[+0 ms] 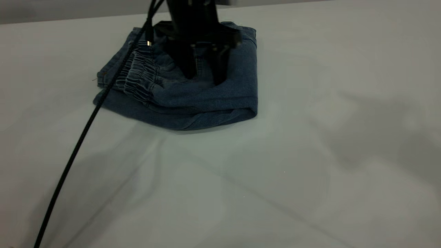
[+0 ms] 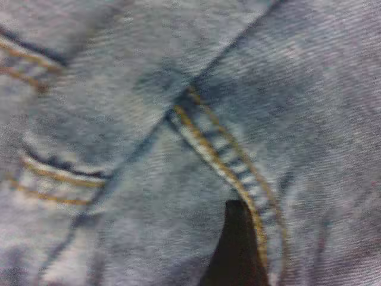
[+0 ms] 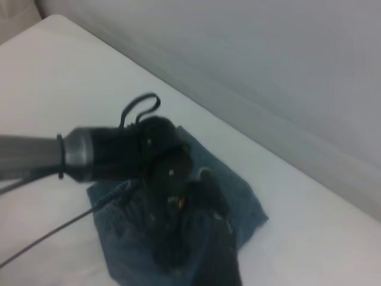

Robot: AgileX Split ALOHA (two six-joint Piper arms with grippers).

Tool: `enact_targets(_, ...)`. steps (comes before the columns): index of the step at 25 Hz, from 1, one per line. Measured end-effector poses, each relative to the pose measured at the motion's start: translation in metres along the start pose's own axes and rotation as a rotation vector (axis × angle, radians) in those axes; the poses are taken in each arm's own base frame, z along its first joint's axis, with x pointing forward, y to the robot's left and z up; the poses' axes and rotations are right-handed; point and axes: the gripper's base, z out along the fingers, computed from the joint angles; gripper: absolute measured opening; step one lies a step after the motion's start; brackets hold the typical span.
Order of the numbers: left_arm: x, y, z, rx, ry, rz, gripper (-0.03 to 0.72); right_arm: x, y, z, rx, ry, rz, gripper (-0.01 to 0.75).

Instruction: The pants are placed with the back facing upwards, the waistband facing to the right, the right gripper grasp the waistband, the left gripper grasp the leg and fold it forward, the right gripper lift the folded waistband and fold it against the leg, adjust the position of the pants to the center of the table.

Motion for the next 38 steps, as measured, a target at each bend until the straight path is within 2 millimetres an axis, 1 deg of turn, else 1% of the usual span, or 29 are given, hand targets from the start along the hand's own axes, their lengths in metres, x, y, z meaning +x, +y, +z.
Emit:
enact_targets(2, 0.000, -0.004, 0.000, -0.001, 0.001, 0.000, 0.531, 0.000, 0.000, 0.000, -0.001, 0.000, 0.000, 0.556)
enact_targets(6, 0.000, -0.003, -0.001, -0.005, -0.001, 0.006, 0.531, 0.000, 0.001, 0.000, -0.007, -0.003, 0.004, 0.556)
enact_targets(9, 0.000, -0.003, -0.007, -0.016, -0.014, 0.031, 0.530, 0.000, 0.001, 0.000, -0.007, -0.003, 0.004, 0.556)
enact_targets(12, -0.001, -0.004, -0.026, -0.033, -0.050, 0.061, 0.530, 0.000, 0.001, 0.000, -0.007, -0.003, 0.004, 0.556)
enact_targets(15, 0.000, -0.006, -0.051, -0.045, -0.102, 0.102, 0.530, 0.000, 0.001, 0.000, -0.007, -0.003, 0.004, 0.556)
enact_targets(17, 0.000, -0.005, -0.065, -0.084, -0.123, 0.171, 0.530, 0.000, 0.001, 0.000, -0.007, -0.004, 0.004, 0.556)
enact_targets(19, 0.001, -0.002, -0.070, -0.135, -0.124, 0.270, 0.530, 0.000, 0.001, 0.000, -0.006, -0.004, 0.003, 0.556)
enact_targets(20, 0.000, 0.001, -0.069, -0.166, -0.114, 0.331, 0.530, 0.000, 0.001, 0.000, -0.006, -0.004, 0.003, 0.556)
enact_targets(24, 0.000, 0.012, -0.056, -0.268, -0.036, 0.578, 0.530, -0.001, 0.000, 0.000, -0.004, -0.006, 0.003, 0.556)
enact_targets(26, -0.001, 0.014, -0.050, -0.281, -0.005, 0.671, 0.530, -0.001, 0.000, 0.000, -0.003, -0.006, 0.003, 0.556)
enact_targets(29, -0.004, 0.016, -0.034, -0.275, 0.004, 0.783, 0.530, -0.001, 0.000, 0.000, -0.003, -0.006, 0.003, 0.556)
enact_targets(32, -0.009, 0.017, -0.020, -0.284, -0.008, 0.842, 0.530, -0.001, 0.000, 0.000, -0.003, -0.006, 0.003, 0.556)
enact_targets(35, -0.010, 0.020, -0.006, -0.279, 0.012, 0.846, 0.530, -0.001, 0.000, 0.000, -0.003, -0.006, 0.003, 0.556)
enact_targets(38, -0.010, 0.020, -0.001, -0.277, 0.012, 0.847, 0.530, -0.001, 0.000, 0.000, -0.003, -0.006, 0.003, 0.556)
